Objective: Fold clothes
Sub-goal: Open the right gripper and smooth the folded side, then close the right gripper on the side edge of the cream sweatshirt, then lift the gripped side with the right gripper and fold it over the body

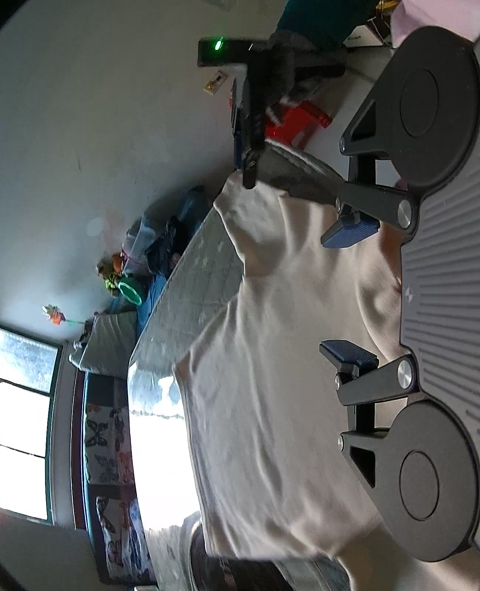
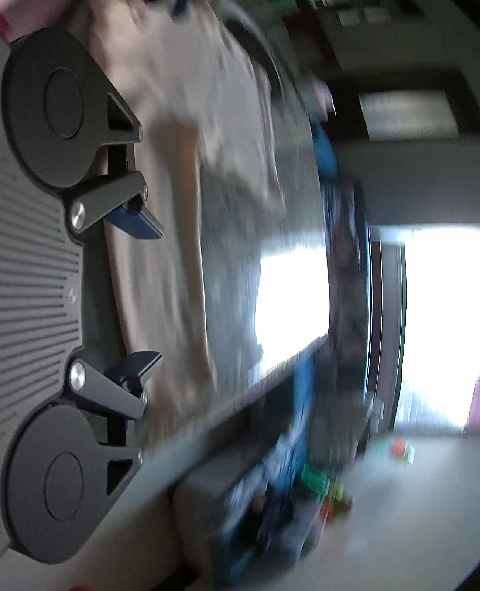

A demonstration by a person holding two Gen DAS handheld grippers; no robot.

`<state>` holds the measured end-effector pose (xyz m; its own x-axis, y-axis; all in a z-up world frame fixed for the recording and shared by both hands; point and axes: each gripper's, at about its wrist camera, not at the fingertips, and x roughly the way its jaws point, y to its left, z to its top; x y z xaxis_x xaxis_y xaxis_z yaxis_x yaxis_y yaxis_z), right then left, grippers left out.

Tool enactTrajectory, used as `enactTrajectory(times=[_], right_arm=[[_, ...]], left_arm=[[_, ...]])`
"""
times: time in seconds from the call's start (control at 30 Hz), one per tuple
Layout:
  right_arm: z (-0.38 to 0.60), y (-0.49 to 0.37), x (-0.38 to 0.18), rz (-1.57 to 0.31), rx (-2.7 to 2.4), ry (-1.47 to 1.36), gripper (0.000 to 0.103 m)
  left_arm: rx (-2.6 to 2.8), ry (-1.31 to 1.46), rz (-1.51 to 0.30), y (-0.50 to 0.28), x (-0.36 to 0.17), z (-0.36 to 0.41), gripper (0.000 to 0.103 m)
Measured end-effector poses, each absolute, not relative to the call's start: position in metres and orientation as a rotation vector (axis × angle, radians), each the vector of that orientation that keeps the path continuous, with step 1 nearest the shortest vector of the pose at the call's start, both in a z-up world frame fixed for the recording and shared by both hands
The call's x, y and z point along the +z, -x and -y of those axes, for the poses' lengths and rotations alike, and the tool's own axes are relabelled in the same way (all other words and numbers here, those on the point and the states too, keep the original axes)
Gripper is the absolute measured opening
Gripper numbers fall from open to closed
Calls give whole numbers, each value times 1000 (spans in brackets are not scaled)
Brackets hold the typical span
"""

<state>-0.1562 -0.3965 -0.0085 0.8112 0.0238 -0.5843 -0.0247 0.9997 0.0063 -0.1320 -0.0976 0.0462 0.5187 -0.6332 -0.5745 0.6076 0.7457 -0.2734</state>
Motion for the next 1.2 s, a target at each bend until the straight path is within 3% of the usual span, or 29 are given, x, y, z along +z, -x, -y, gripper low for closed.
enactTrajectory(times=[0.13,0.23,0.3,0.37,0.43,0.67,0.87,1.2], right_arm=[[431,137,-18,-637,-132,-36,62],[441,129,-26,-654,-156,-51,48],[441,128,-27,-651,-148,-55,45],[441,127,-28,-648,-140,-59,20],[440,126,-27,-644,-131,-63,11],[438,132,-1,-556,-99,-89,9],[439,125,-2,-588,-89,-78,9],[422,133,55,-500,31,-90,9]], left_arm=[[-778,29,-707,129,46,114,58],[-801,20,-710,127,45,125,59],[-816,14,-712,126,45,133,58],[-832,8,-713,125,44,141,59],[-847,2,-715,124,44,148,58],[-892,-15,-721,119,40,171,59],[-926,-28,-739,115,32,187,59],[-956,-35,-696,112,41,188,60]])
